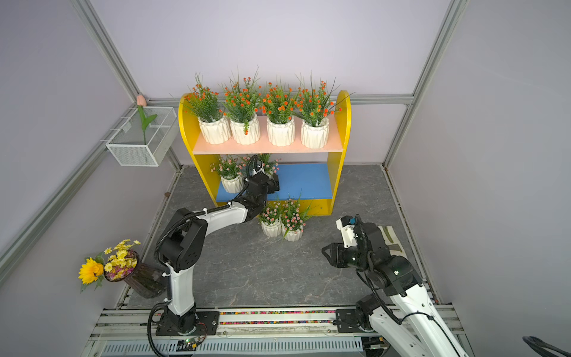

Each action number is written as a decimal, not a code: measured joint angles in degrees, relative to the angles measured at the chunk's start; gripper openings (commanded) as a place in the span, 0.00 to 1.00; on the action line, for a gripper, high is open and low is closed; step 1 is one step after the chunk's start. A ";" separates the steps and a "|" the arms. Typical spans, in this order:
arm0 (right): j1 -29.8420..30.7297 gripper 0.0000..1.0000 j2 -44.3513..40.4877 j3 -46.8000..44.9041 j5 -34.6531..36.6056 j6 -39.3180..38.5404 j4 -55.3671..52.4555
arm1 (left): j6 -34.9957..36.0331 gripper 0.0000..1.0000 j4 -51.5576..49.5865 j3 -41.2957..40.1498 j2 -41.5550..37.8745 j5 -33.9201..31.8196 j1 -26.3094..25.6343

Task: Place the baby's breath potted plants on the rack by color
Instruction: Place the baby's breath potted plant on the rack, then pick up the baby's breath potted plant from the center of the board.

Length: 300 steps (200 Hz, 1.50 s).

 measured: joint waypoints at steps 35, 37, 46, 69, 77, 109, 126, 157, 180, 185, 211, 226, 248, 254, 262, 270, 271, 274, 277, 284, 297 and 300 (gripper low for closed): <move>0.00 0.44 1.22 -0.46 0.68 -0.22 1.49 | 0.15 1.00 -1.62 -2.03 -2.91 -0.92 -0.74; 0.00 0.44 1.36 -0.59 0.72 -0.22 1.68 | 0.15 1.00 -1.81 -2.23 -3.23 -1.03 -0.79; 0.00 0.44 1.97 -1.22 0.92 -0.22 2.34 | 0.33 1.00 -2.32 -2.89 -4.59 -1.36 -1.09; 0.00 0.44 3.54 -2.82 1.22 -0.22 4.22 | 0.46 1.00 -3.69 -3.50 -8.22 -1.95 -1.57; 0.00 0.44 4.07 -3.21 1.40 -0.22 4.79 | 0.48 1.00 -4.33 -3.82 -9.86 -2.10 -1.66; 0.00 0.44 6.23 -4.83 2.51 -0.24 8.09 | 0.31 1.00 -5.62 -6.93 -16.09 -2.05 -1.81; 0.00 0.44 8.04 -5.60 3.15 -0.22 10.12 | -0.15 1.00 -6.69 -9.22 -18.93 -1.05 -1.95; 0.00 0.44 11.58 -6.54 4.09 -0.17 14.40 | -1.64 1.00 -8.46 -14.78 -23.65 2.56 -2.40; 0.00 0.43 14.53 -7.15 4.24 -0.15 18.27 | -3.04 1.00 -9.07 -18.86 -26.64 4.37 -2.75; 0.00 0.43 15.26 -7.26 4.26 -0.15 19.06 | -3.30 1.00 -9.22 -19.58 -27.19 4.70 -2.82; 0.07 0.43 19.65 -7.39 4.37 -0.13 22.97 | -5.14 1.00 -9.64 -23.71 -30.71 5.42 -3.32; 0.20 0.42 22.27 -7.45 4.63 -0.13 25.16 | -6.03 1.00 -9.79 -26.25 -33.11 5.46 -3.87; 0.81 0.42 25.88 -7.50 5.29 -0.02 28.46 | -7.43 1.00 -9.92 -30.23 -36.98 4.96 -5.31; 0.94 0.42 26.84 -7.50 5.38 0.00 29.29 | -7.72 1.00 -10.03 -31.21 -37.97 4.66 -5.77; 1.22 0.41 28.30 -7.50 5.57 0.02 30.49 | -8.17 1.00 -10.10 -32.68 -39.28 4.28 -6.45; 1.53 0.41 30.01 -7.48 5.75 0.02 31.61 | -8.70 1.00 -10.25 -33.92 -40.41 3.96 -7.08; 1.55 0.41 30.14 -7.48 5.79 0.02 31.71 | -8.76 1.00 -10.29 -34.03 -40.52 3.91 -7.13; 1.68 0.41 30.75 -7.45 5.79 0.02 32.09 | -8.94 1.00 -10.38 -34.49 -40.94 3.78 -7.37; 1.79 0.41 31.32 -7.39 5.86 0.02 32.35 | -9.18 1.00 -10.54 -35.04 -41.40 3.58 -7.65; 2.12 0.41 32.83 -7.15 6.12 0.02 32.98 | -9.57 1.00 -10.67 -36.02 -42.21 3.30 -8.13; 2.75 0.40 35.47 -6.49 6.58 0.02 34.21 | -10.29 0.99 -11.17 -37.90 -43.71 2.91 -9.09; 2.84 0.40 36.06 -6.27 6.64 0.02 34.47 | -10.43 0.99 -11.28 -38.32 -44.00 2.80 -9.29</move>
